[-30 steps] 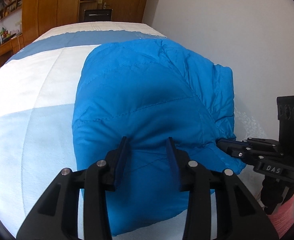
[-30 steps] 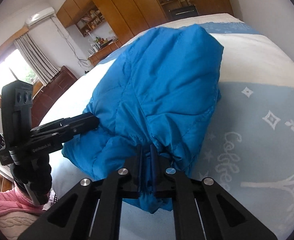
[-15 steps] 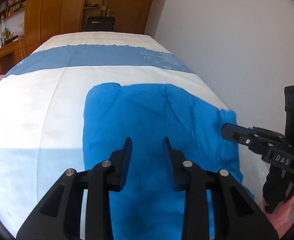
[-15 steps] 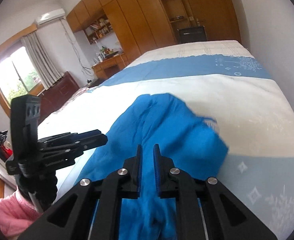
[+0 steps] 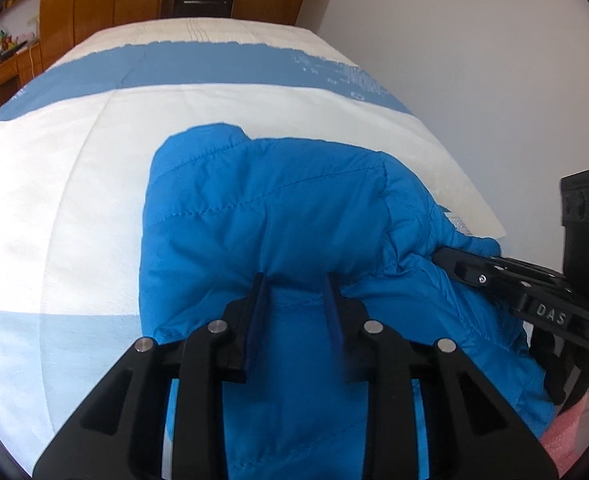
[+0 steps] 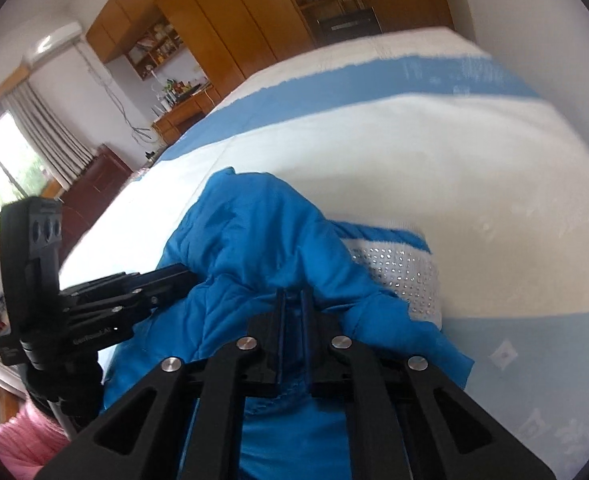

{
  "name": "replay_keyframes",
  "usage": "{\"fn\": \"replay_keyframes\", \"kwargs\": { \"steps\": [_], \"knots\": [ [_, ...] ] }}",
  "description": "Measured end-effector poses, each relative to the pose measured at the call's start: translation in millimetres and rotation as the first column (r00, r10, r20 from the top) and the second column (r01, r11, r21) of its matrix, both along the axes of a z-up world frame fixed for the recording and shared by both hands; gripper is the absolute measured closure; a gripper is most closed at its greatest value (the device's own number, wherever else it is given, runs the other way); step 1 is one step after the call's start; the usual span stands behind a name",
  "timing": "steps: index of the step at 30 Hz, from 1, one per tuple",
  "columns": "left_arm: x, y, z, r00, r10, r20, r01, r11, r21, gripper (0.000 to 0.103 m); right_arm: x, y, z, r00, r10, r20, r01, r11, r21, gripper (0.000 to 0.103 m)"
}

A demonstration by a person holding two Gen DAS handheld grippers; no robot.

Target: Fold large clothes

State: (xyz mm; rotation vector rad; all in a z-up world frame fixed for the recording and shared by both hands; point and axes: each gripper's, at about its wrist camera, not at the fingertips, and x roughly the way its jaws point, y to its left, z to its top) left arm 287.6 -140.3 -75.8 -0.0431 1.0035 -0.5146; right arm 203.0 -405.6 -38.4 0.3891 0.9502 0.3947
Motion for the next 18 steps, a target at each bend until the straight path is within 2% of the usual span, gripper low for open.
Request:
{"fn": "replay_keyframes", "kwargs": {
  "steps": [4,11,18],
  "knots": [
    [4,-3,-7,1.000,-0.009,-0.007,0.009,1.000,0.020,0.075,4,-3,-11,1.000,-0.004,-0.011,0.004,1.000,0.028,0.103],
    [17,-6,-18,0.999,-0.016,-0.039,0.017,1.000,0.012,0.075,4,1,-19,1.000,-0.010,-0.014,0.011,1.000,0.023,0.103],
    [19,-10,-21,0.999,-0.012,-0.030,0.013,1.000,0.028,0.075,4,3,-19,1.000,-0.016,-0.002,0.016,1.000,0.006,0.103]
  ]
}}
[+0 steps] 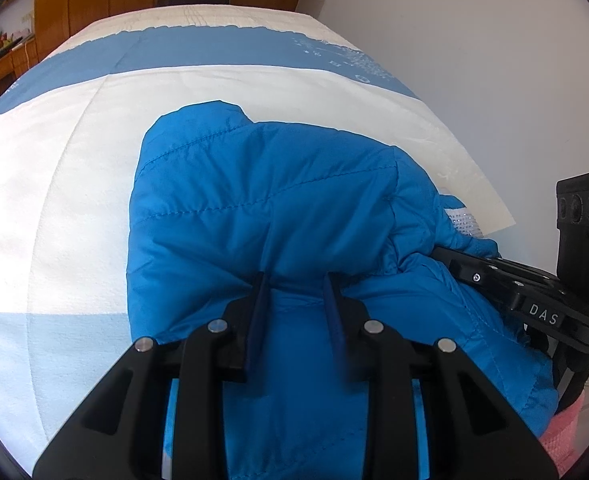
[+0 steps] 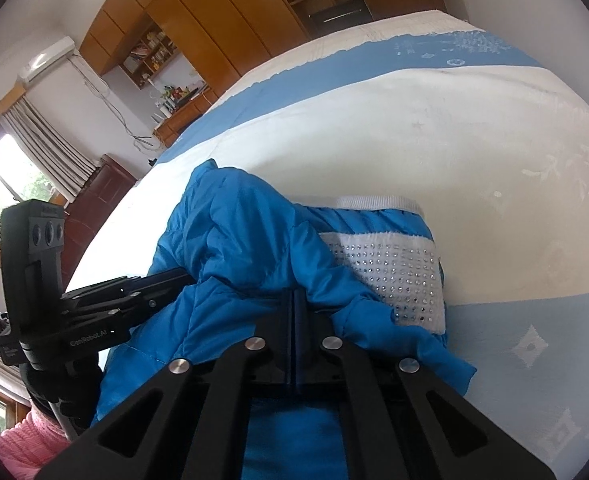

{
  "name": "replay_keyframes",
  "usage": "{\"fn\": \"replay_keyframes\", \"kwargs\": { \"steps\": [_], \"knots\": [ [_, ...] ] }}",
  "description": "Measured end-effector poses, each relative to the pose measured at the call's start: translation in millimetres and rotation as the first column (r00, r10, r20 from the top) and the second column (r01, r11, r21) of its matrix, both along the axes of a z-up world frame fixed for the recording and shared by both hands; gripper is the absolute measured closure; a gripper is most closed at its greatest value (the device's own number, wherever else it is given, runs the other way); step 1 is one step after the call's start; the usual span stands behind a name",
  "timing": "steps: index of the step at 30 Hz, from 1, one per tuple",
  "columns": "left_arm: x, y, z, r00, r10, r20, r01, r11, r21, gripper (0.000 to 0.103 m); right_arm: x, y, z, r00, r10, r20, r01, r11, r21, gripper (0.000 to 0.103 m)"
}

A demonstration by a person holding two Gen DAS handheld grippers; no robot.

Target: Fold large clothes

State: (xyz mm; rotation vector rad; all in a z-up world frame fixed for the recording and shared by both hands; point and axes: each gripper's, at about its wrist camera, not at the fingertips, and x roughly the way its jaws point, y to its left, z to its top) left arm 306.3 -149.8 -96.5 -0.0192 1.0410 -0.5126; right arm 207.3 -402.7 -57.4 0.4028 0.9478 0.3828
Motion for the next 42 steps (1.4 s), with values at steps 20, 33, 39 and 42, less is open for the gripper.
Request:
{"fn": "replay_keyframes", "kwargs": {
  "steps": [20,33,39,42],
  "knots": [
    [-66,71,51,0.989,0.047,0.143,-0.043,0.999,-0.033,0.025,-73,-24,76,0.987,-0.072,0.145,0.083,0.994,-0.066,0.023],
    [-86,90,25,0.998,-0.034,0.053,0.039,0.993,-0.112,0.017,-101,-48,19,0.998,-0.010,-0.059,0.021,0.979,0.202,0.009],
    [-82,91,6,0.998,-0.063,-0.013,0.060,0.983,-0.176,0.015,-103,-39,-2,0.995,0.049,-0.086,-0.024,0.962,0.271,0.004],
    [-79,92,-1,0.996,-0.080,-0.047,0.067,0.972,-0.227,0.015,-99,-37,-12,0.992,0.062,-0.108,-0.025,0.949,0.313,0.004]
  ]
}}
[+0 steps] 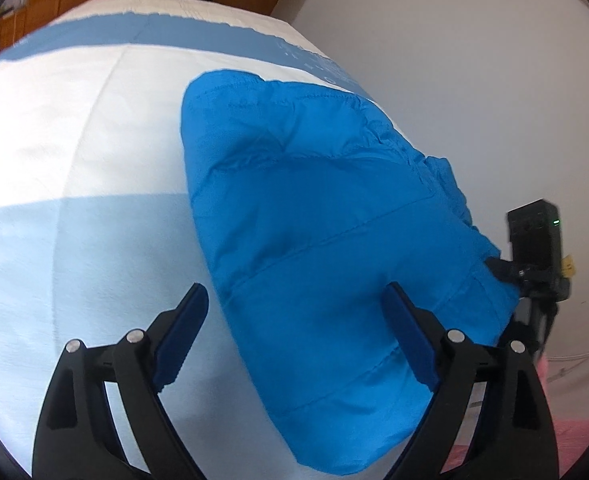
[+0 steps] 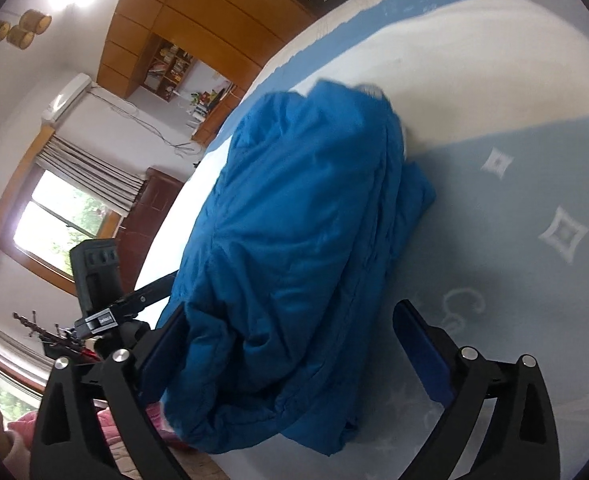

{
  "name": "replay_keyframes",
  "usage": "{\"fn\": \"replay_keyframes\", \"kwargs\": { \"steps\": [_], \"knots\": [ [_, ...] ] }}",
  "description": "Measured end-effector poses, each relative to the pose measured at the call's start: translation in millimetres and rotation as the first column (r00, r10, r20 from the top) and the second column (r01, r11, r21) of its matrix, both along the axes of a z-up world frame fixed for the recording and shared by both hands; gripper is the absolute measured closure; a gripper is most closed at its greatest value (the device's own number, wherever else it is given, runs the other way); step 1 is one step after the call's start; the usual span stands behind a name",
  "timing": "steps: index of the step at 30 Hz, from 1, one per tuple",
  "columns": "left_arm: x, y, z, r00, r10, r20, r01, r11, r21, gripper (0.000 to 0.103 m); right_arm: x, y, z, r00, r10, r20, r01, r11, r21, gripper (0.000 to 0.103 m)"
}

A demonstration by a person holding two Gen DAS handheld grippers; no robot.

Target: Fold large clothes

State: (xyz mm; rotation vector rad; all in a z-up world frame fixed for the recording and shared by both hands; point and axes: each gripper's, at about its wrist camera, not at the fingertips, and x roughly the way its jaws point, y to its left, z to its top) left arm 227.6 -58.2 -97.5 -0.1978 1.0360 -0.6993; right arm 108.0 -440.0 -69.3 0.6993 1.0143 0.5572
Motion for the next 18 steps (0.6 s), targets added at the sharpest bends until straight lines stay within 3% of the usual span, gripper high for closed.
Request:
{"fn": "replay_keyframes", "kwargs": {
  "steps": [6,12,18],
  "knots": [
    [9,-6,-9,0.999,-0.023,-0.032,0.021,0.999,-0.048,0.010,15,0,-19,0.999,0.020,-0.036,-0.017,0.995,0.095,0.004],
    [19,-18,-16,0.999,-0.044,-0.014,0.043,0.998,-0.056,0.002,28,4,-26,0.999,0.048,-0.021,-0.045,0.994,0.101,0.003],
    [34,-24,-28,0.997,-0.065,-0.047,0.060,0.992,-0.108,0.002,40,13,-28,0.997,0.072,0.014,-0.073,0.994,0.076,0.003]
  ]
}}
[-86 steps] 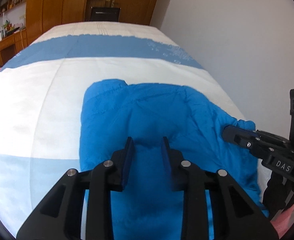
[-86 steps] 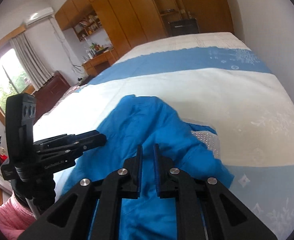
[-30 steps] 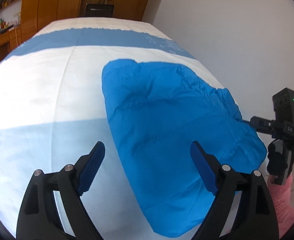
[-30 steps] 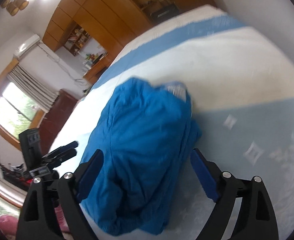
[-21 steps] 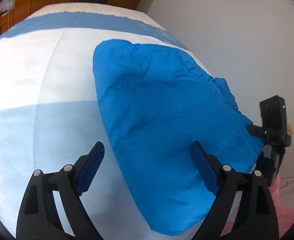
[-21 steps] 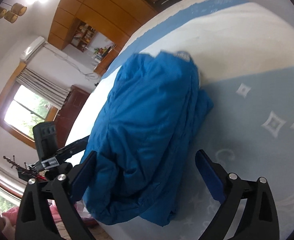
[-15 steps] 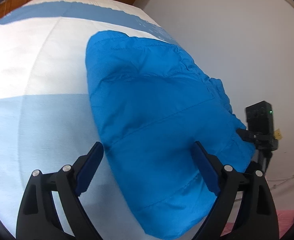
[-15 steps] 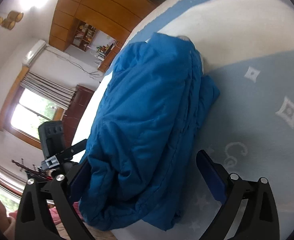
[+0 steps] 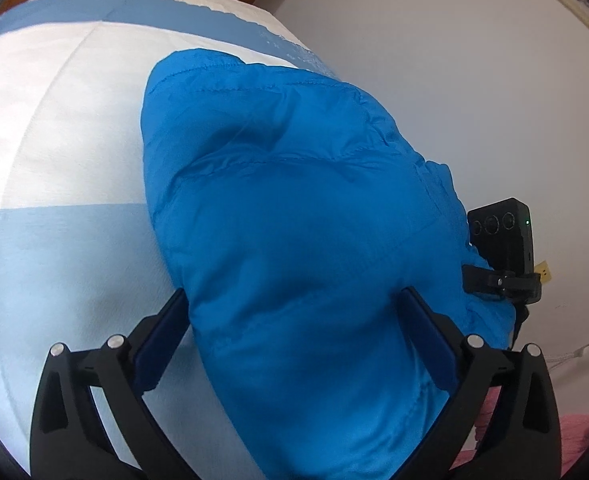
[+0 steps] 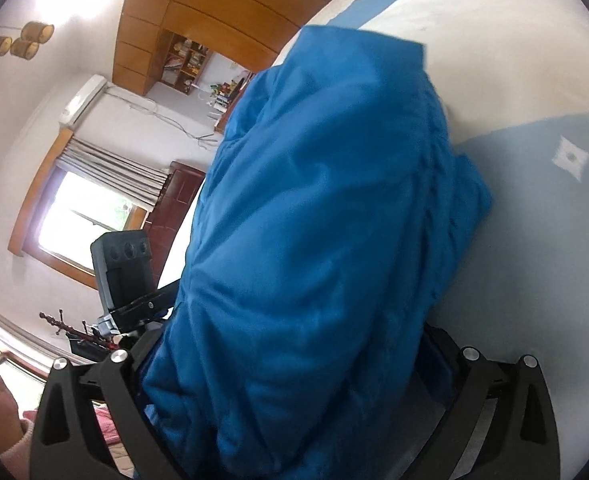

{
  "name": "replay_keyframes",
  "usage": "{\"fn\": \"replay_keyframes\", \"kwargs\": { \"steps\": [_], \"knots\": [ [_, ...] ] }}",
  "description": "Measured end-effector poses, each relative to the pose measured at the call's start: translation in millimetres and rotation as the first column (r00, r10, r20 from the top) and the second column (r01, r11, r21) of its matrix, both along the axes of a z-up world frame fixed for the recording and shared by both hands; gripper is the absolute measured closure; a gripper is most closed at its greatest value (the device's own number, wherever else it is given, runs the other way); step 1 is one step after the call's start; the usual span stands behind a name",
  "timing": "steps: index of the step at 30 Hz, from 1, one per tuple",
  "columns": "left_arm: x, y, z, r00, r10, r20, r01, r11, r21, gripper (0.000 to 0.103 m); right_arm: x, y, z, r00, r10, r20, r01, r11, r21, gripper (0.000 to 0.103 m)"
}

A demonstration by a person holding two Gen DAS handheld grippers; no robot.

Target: Fold large clothes

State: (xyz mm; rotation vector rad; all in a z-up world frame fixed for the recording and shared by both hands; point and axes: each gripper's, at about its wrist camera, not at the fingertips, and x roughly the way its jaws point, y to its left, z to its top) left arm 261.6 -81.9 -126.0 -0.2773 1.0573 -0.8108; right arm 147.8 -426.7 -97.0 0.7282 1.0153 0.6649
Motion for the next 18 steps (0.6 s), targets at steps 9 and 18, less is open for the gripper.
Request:
{"fn": "replay_keyframes", "kwargs": {
  "steps": [9,18],
  "knots": [
    [-16,-5,4,0.996,0.009,0.085,-0.010,1.000,0.017,0.018,-12,-5,-4,0.997,-0.008,0.079,0.008,1.000,0.007,0.035],
    [-34,-1,26,0.984,0.034,0.173,-0.037,0.999,0.010,0.030,-22,10,39,0.973,0.038,0.226,-0.014,0.994,-0.107,0.048]
  ]
}}
